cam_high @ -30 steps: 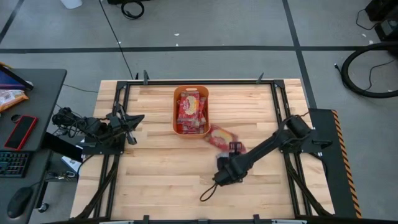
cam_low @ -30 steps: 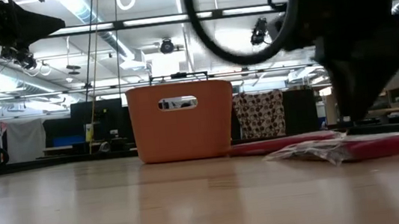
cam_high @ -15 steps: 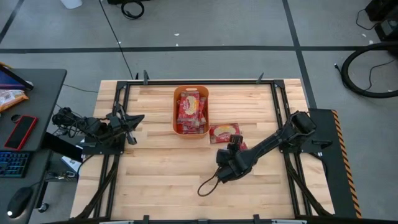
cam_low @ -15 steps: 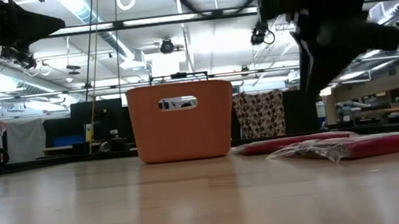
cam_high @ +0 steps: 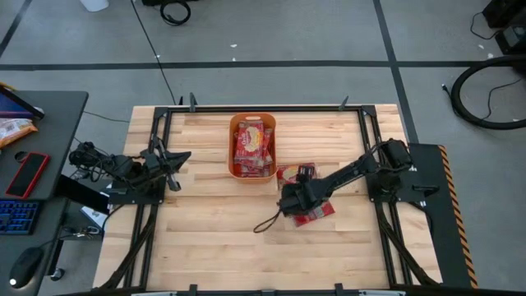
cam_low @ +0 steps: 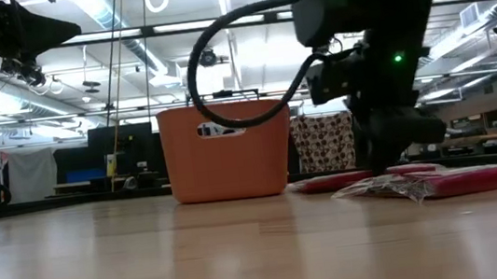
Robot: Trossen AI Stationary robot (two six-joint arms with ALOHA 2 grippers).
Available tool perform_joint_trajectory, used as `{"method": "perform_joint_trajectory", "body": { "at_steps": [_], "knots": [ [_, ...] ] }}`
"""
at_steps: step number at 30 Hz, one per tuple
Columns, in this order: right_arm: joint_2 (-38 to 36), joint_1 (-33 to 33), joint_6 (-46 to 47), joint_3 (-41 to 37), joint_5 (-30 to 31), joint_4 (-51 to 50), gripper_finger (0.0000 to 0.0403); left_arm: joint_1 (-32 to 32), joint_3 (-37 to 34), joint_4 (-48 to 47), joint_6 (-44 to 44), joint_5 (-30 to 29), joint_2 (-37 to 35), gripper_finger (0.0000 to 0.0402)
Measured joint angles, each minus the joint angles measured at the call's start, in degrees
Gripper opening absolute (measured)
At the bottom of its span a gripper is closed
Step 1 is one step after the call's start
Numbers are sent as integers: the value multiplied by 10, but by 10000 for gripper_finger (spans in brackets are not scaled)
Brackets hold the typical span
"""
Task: Sort popcorn bags into baskets
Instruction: Put the top popcorn bag into the orange bin
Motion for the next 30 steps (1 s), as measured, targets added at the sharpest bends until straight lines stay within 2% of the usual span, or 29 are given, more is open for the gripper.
{"method": "perform_joint_trajectory", "body": {
  "at_steps": [8,12,15,20,25,30],
  "knots": [
    [3,-43,-79,-13,-57,39,182,0,0,0,0,0,0,13],
    [1,-50,-94,-24,-66,58,141,0,0,0,0,0,0,13],
    [1,-50,-94,-22,-67,54,95,0,0,0,0,0,0,13],
    [-7,-49,-83,-7,-45,-26,13,0,0,0,0,0,0,13],
    [-33,-55,-35,9,-1,-128,19,0,0,0,0,0,0,13],
    [-71,-60,-30,25,76,-152,7,0,0,0,0,0,0,13]
  ]
}}
